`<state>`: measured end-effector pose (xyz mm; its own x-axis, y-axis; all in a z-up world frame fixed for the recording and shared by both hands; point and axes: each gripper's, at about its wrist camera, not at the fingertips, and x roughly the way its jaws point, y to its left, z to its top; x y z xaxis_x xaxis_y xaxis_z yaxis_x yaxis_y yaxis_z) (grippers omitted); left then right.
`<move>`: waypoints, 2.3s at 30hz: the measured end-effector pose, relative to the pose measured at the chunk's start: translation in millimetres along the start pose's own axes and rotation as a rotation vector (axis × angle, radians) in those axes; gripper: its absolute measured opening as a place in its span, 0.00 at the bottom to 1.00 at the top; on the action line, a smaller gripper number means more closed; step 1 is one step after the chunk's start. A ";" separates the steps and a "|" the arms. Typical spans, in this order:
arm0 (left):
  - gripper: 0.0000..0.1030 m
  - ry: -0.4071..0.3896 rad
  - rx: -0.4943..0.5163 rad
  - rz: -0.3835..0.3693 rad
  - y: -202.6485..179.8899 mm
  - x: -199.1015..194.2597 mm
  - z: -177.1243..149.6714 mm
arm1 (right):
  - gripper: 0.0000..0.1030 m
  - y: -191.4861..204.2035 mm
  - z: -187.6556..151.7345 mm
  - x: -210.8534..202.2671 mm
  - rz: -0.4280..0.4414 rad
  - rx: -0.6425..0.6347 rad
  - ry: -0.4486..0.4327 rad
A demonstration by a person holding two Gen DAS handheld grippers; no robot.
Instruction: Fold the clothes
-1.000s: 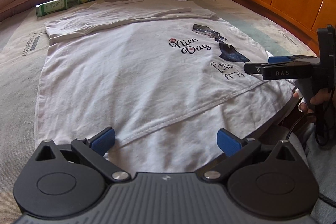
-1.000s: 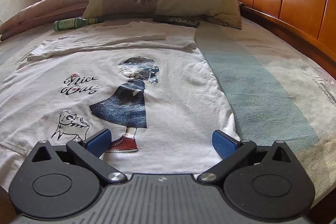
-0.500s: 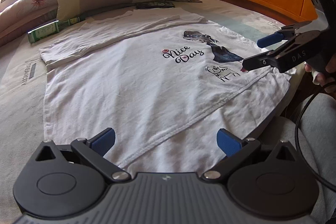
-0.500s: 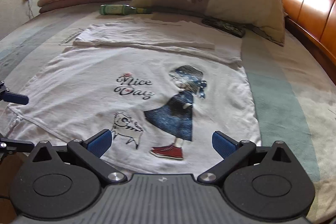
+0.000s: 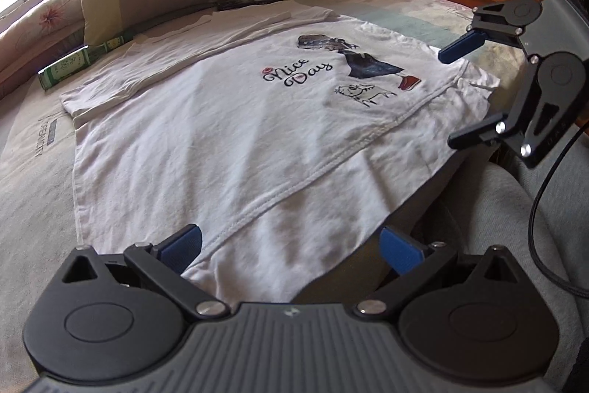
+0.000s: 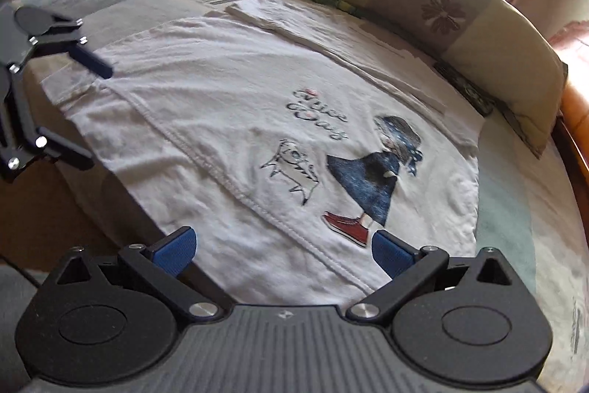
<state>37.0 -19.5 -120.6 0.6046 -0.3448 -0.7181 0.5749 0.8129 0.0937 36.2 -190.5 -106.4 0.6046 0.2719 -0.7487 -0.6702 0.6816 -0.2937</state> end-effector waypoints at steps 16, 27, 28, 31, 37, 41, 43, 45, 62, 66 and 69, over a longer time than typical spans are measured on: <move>0.99 -0.009 0.169 -0.011 -38.3 26.5 27.4 | 1.00 -9.0 16.2 -4.0 -0.168 -0.039 -0.023; 0.99 0.006 0.147 0.000 -31.3 28.1 24.3 | 1.00 24.6 10.1 7.5 -0.127 -0.147 -0.001; 0.99 0.006 0.145 0.001 -30.5 27.5 24.0 | 1.00 27.7 12.2 8.5 -0.120 -0.158 -0.006; 0.99 0.007 0.144 0.003 -28.2 26.0 24.3 | 1.00 37.4 17.1 13.9 -0.131 -0.210 -0.010; 0.99 -0.002 0.176 -0.029 -32.4 23.2 26.7 | 1.00 53.5 18.1 14.8 -0.247 -0.363 -0.045; 0.99 -0.007 0.239 -0.019 -41.2 29.3 29.2 | 1.00 57.4 18.3 10.8 -0.327 -0.423 -0.075; 0.99 -0.013 0.263 -0.013 -43.4 31.3 30.6 | 1.00 53.6 20.7 8.0 -0.322 -0.396 -0.078; 0.99 -0.018 0.285 -0.004 -44.9 32.2 32.1 | 1.00 50.0 21.1 6.4 -0.311 -0.376 -0.067; 0.99 0.010 0.218 0.008 -26.9 16.0 20.1 | 1.00 -2.1 -42.7 -13.7 -0.359 -0.321 0.123; 0.99 -0.014 0.236 -0.019 -36.7 13.2 29.3 | 1.00 -6.9 -51.7 -12.4 -0.354 -0.318 0.134; 0.99 -0.025 0.249 -0.040 -45.2 14.2 37.1 | 1.00 -6.4 -54.7 -7.0 -0.364 -0.340 0.142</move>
<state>40.1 -78.5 -109.5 0.5904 -0.3884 -0.7075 0.7146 0.6590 0.2345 12.7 -234.0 -131.8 0.7758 -0.0528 -0.6288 -0.5441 0.4488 -0.7090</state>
